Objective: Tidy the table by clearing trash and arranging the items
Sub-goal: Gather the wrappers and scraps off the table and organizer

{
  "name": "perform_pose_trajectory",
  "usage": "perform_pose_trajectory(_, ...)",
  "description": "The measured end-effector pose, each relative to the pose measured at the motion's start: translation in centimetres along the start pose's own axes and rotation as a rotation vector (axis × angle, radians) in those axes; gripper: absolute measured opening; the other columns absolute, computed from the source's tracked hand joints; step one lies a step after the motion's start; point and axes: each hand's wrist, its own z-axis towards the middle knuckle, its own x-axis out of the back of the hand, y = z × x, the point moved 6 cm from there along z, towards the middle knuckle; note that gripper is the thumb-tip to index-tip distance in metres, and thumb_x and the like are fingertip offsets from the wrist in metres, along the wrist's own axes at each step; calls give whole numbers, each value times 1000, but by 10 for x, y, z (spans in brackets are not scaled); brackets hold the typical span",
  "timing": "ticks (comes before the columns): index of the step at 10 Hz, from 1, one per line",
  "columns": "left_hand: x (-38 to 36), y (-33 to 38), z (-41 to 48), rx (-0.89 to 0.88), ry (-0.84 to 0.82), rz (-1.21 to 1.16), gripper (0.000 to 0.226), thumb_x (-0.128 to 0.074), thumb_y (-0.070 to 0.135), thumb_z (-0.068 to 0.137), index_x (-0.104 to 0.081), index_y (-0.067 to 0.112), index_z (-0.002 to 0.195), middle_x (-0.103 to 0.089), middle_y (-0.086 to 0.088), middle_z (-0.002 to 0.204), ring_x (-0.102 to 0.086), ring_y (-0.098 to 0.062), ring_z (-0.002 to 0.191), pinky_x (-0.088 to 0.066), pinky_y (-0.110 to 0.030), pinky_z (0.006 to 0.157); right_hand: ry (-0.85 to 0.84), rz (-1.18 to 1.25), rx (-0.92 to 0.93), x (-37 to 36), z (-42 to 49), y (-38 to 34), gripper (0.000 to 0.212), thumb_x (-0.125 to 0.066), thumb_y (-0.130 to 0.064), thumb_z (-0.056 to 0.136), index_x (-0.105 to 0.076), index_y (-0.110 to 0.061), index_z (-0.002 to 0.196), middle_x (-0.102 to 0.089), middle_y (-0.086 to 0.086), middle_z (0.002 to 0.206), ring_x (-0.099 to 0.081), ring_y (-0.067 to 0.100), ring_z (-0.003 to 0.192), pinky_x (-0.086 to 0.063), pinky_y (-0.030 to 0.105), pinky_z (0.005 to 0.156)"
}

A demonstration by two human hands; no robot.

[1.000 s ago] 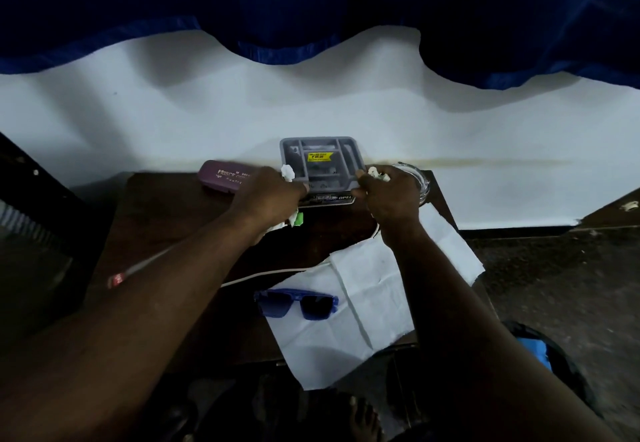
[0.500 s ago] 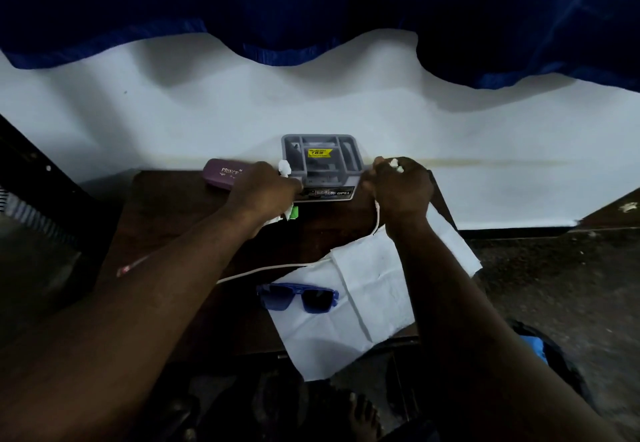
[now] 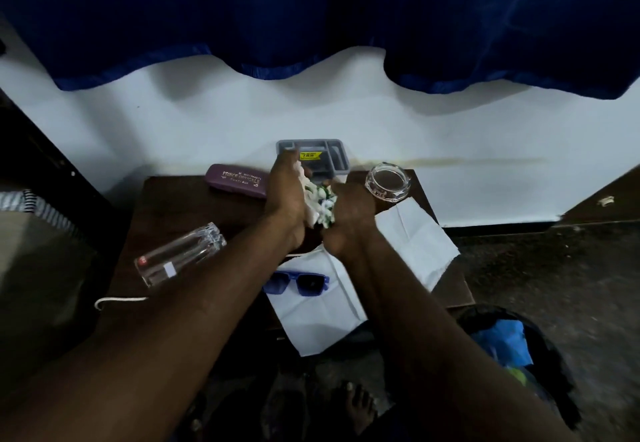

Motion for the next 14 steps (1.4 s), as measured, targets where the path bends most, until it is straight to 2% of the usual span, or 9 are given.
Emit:
perform_pose_trajectory(1,-3,-20,-23,-61,90,41,37,-48,20,100,-47,19,63,-52,0,51,-58,-15,44,-44,-17,47,43,208,-48,2,-17,6,29,-35,-13,108,-58,-9,91,-57,12,88,-58,21,77,-46,26,70)
perform_pose_trajectory(2,-2,-28,-32,-141,140,311,32,-55,7,93,-58,10,62,-62,-9,64,-61,-24,62,-47,-30,64,33,272,-75,11,-24,5,27,-39,-15,107,-56,-13,85,-53,8,82,-54,18,74,-43,28,71)
perform_pose_trajectory(4,-27,-40,-55,-387,-40,542,19,-53,-3,93,-68,7,90,-71,1,78,-68,-3,72,-50,-11,61,9,126,86,31,-34,-1,15,-44,-27,107,-58,-23,109,-60,-3,89,-58,11,77,-48,31,76)
perform_pose_trajectory(6,-41,-31,-52,-548,104,1097,31,-55,48,98,-57,34,125,-50,-3,138,-42,-26,133,-33,-46,114,-221,374,112,28,-60,-7,56,-41,-44,105,-54,-6,144,-64,17,137,-60,38,127,-40,59,115)
perform_pose_trajectory(7,-46,-23,-43,-472,81,1215,55,-33,69,99,-47,33,138,-36,-7,152,-28,-30,143,-22,-53,117,-247,436,126,31,-67,-7,49,-32,-34,111,-58,-5,141,-67,22,133,-67,37,120,-45,54,113)
perform_pose_trajectory(9,-73,-55,-68,-320,-178,850,74,-25,81,89,-60,28,127,-58,-8,136,-51,-25,133,-35,-50,116,-48,352,182,63,-56,-27,38,-44,-26,109,-68,0,122,-72,18,121,-65,38,122,-45,55,113)
perform_pose_trajectory(10,-80,-81,-90,-359,-243,761,44,-40,65,100,-67,30,107,-70,7,114,-64,0,111,-47,-38,105,71,156,271,95,-53,-40,29,-52,-28,106,-71,-6,106,-76,16,101,-70,37,109,-55,47,100)
perform_pose_trajectory(12,-84,-138,-102,-188,-304,859,89,-37,89,77,-59,25,134,-62,-2,134,-56,-22,130,-45,-44,108,306,-90,277,156,-39,-58,48,-62,-53,96,-68,-15,67,-74,5,79,-73,27,90,-58,46,92)
perform_pose_trajectory(14,-67,-122,-74,-320,-259,708,35,-46,50,105,-72,27,106,-77,8,101,-71,-8,97,-53,-30,95,171,60,215,149,-10,-55,30,-63,-36,101,-70,-12,83,-70,-4,56,-65,11,45,-47,19,41)
